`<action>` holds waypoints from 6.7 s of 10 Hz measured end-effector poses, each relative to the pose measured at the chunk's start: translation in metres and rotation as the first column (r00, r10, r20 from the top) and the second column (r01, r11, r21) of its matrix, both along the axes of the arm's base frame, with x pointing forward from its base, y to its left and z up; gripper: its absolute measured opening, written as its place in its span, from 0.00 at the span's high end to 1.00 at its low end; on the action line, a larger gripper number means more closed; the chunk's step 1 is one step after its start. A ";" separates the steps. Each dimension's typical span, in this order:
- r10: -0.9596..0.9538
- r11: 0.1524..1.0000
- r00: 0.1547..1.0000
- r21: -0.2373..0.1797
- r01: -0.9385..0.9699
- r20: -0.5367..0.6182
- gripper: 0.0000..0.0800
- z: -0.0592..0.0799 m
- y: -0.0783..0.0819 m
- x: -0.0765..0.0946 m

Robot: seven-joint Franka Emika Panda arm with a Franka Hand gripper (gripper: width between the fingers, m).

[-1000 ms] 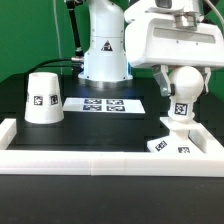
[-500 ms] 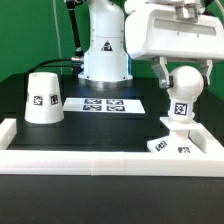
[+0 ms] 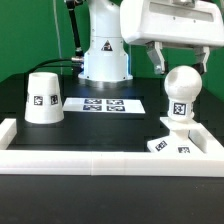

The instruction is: Assemble lamp

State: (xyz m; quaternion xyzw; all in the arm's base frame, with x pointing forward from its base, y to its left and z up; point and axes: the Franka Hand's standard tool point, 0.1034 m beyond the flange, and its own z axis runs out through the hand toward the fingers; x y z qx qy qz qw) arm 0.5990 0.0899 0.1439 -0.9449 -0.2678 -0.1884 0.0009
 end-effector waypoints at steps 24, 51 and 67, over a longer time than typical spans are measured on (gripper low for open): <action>-0.268 0.962 0.869 -0.063 0.266 -0.415 0.28 -0.020 0.009 -0.004; -0.859 0.210 0.125 -0.118 0.971 -0.496 0.13 -0.018 0.026 -0.004; 0.123 0.989 0.933 -0.039 -0.145 -0.339 0.13 -0.020 0.018 0.004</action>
Offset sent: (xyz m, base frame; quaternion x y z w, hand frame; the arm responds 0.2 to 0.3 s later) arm 0.0103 -0.0095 -0.0041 0.0103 -0.1412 -0.0099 0.9899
